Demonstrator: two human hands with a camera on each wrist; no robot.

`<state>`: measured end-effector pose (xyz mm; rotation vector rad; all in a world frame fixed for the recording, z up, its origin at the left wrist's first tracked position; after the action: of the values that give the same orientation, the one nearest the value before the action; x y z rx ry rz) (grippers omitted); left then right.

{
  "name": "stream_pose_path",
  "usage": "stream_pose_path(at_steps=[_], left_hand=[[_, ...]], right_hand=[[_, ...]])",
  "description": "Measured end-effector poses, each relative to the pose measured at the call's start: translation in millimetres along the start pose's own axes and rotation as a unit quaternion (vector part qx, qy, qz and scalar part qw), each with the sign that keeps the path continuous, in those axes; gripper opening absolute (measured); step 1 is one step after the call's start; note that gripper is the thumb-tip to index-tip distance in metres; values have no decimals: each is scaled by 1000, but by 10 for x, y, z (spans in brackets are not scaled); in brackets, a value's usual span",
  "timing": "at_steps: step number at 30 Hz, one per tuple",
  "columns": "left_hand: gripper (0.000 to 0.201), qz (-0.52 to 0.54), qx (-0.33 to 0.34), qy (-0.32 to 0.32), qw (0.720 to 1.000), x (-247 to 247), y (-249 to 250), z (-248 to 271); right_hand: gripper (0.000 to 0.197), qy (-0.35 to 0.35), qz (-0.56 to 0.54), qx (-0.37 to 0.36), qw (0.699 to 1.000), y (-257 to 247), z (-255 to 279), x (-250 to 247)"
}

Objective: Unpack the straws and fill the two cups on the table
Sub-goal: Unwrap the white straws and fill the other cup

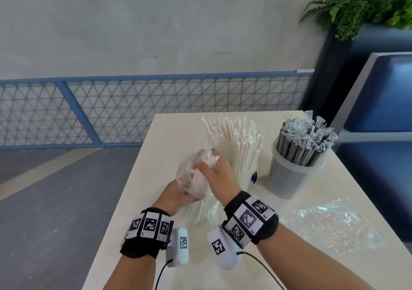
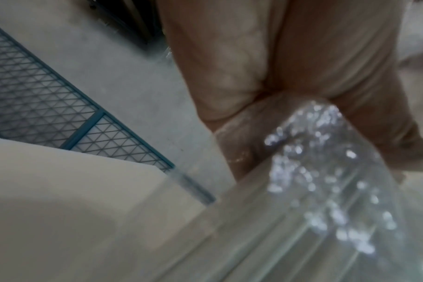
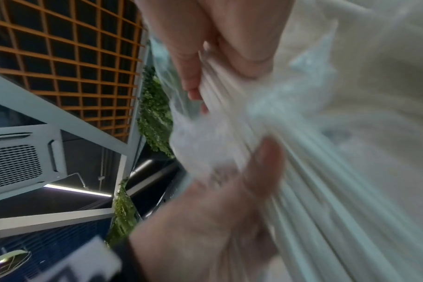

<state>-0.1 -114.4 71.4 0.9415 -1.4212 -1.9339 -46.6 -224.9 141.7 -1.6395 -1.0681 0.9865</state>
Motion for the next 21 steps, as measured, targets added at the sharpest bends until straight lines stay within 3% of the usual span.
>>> stream_pose_path(at_steps=[4,8,11,14,18,21], left_hand=[[52,2,-9,-11,1000,19,-69,-5],[50,16,-5,-8,1000,26,-33,-7],[36,27,-6,-16,999,49,41,18],[25,39,17,10,999,60,171,37],[22,34,44,2,998,99,216,90],[44,75,38,-8,996,103,138,77]], right_hand=[[27,32,-2,-72,997,-354,-138,-236],[27,67,-39,-86,993,-571,-219,-394],[14,-6,-53,-43,998,-481,-144,-294],[27,-71,-33,26,997,-141,18,-96],[34,-102,17,45,994,75,72,-49],[35,-114,47,40,992,99,41,-58]])
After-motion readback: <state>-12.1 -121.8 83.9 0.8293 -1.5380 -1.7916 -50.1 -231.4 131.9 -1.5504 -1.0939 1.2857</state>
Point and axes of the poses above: each hand's wrist, its own z-axis away from the middle knuckle, its own x-axis out of the palm, y = z × x, the point moved 5 cm from there along -z, towards the middle knuckle, and after that the axes turned 4 degrees about -x, right-handed, at the moved point
